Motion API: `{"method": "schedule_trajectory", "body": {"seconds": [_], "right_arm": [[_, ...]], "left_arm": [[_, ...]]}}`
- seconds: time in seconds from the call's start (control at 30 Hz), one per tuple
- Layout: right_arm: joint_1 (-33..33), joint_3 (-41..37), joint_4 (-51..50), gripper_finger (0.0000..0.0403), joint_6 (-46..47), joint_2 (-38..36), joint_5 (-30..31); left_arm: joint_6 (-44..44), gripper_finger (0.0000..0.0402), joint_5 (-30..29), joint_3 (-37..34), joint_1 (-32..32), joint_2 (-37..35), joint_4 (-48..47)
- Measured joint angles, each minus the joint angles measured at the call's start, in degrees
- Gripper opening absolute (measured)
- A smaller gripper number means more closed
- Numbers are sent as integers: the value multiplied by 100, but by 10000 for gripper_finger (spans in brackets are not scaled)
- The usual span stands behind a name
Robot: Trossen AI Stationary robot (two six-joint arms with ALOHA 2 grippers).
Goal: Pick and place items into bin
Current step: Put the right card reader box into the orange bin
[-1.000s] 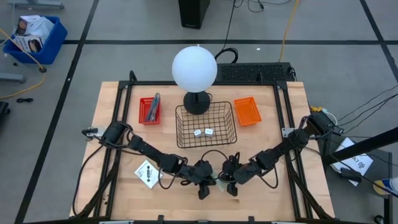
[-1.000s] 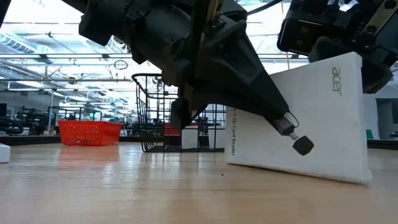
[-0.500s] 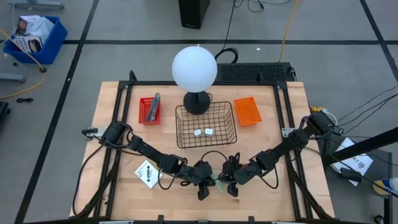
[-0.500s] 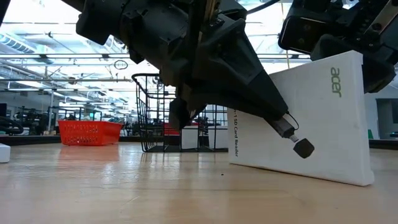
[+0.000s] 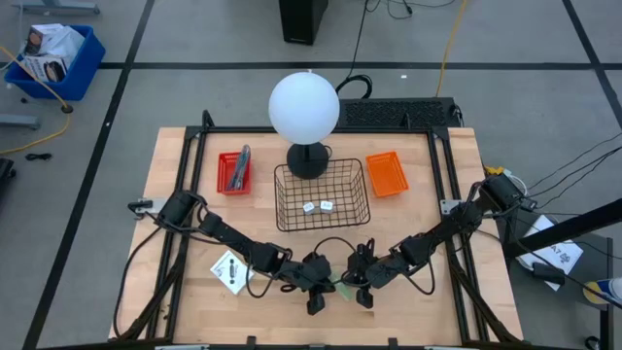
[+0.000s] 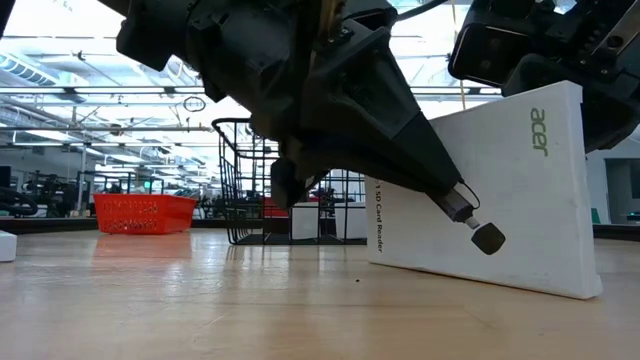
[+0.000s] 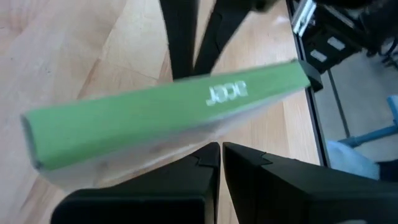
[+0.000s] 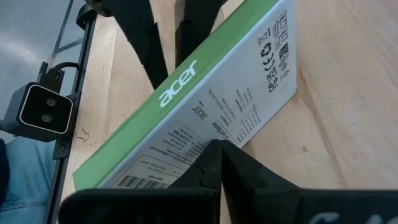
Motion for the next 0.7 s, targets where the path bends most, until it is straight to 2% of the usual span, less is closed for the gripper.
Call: {"method": "schedule_trajectory", "body": {"seconds": [0.47,0.7], "right_arm": [[-67,0,-410,0,-2,-86,0],[-187,4,-1773,0,184,-1112,183]], "left_arm": [[49,26,234,0,-48,0,-178],[88,26,285,2,-50,0,-361]]}}
